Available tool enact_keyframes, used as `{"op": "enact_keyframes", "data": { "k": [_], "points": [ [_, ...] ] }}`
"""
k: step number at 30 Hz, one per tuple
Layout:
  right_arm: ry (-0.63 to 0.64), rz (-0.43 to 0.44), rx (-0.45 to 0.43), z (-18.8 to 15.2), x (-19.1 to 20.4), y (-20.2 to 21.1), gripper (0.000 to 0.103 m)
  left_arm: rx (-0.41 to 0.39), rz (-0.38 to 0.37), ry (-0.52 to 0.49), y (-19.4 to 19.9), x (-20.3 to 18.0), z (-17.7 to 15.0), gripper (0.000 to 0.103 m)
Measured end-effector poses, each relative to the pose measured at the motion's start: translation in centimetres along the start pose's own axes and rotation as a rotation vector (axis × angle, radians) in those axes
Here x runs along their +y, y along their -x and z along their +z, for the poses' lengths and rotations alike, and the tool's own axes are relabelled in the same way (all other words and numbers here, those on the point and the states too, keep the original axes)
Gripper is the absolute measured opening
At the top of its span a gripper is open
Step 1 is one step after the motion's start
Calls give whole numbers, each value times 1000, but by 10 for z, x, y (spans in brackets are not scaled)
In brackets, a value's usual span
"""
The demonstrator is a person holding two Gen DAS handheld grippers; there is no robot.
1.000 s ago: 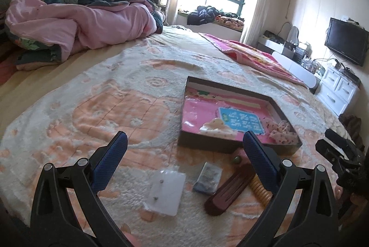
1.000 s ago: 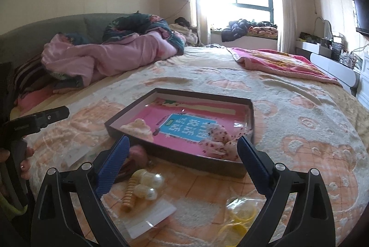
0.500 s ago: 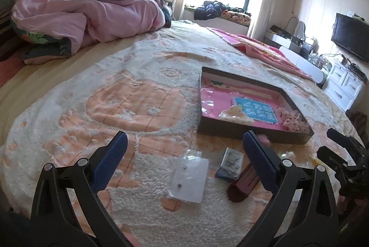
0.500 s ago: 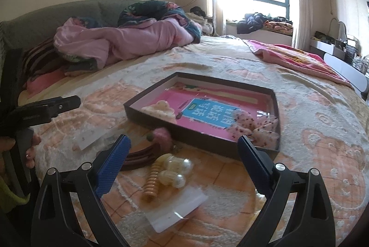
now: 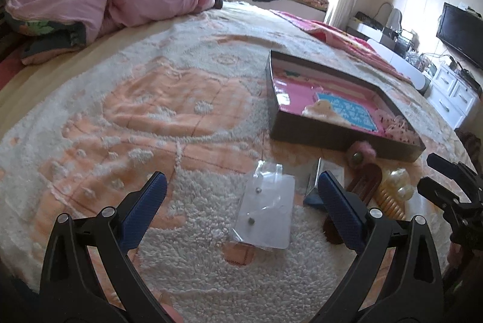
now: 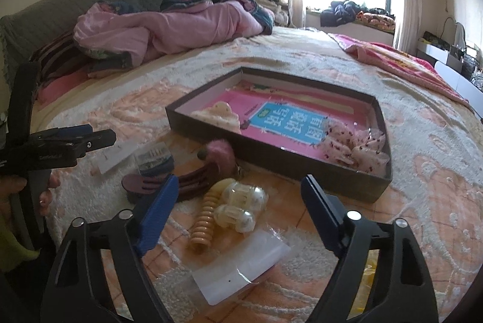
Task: Organize jewelry
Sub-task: 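Grasp the clear pin packet with the left tool while the right tool grasps the translucent ball hair ties, then carry the pin packet with the left tool while the right tool carries the hair ties over the box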
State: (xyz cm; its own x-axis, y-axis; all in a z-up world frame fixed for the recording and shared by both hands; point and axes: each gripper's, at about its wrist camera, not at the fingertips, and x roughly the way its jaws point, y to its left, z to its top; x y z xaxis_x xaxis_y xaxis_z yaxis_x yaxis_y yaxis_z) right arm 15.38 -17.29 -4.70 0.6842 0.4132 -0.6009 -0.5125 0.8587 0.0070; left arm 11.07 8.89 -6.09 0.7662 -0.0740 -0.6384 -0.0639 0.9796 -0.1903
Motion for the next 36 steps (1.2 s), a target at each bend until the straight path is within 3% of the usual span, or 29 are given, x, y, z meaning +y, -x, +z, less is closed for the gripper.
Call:
{"op": "enact_keyframes", "data": {
  "k": [4, 13, 20, 24, 29, 36],
  "points": [
    [-6, 3, 48, -2, -1, -12, 64, 25, -4, -17, -7, -2, -3, 91],
    [-37, 12, 128, -8, -6, -35, 48, 90, 13, -44, -21, -6, -11, 89],
    [-68, 49, 138, -8, -11, -39, 43, 97, 11, -103, -23, -18, -14, 65],
    [-83, 66, 137, -7, -14, -39, 43, 118, 5, -142, -28, -25, -17, 39],
    [-95, 88, 126, -7, -16, -36, 42, 122, 1, -154, -28, -27, -17, 34],
    [-99, 106, 96, -2, -19, -28, 42, 95, -12, -96, -18, -20, -10, 32]
  ]
}}
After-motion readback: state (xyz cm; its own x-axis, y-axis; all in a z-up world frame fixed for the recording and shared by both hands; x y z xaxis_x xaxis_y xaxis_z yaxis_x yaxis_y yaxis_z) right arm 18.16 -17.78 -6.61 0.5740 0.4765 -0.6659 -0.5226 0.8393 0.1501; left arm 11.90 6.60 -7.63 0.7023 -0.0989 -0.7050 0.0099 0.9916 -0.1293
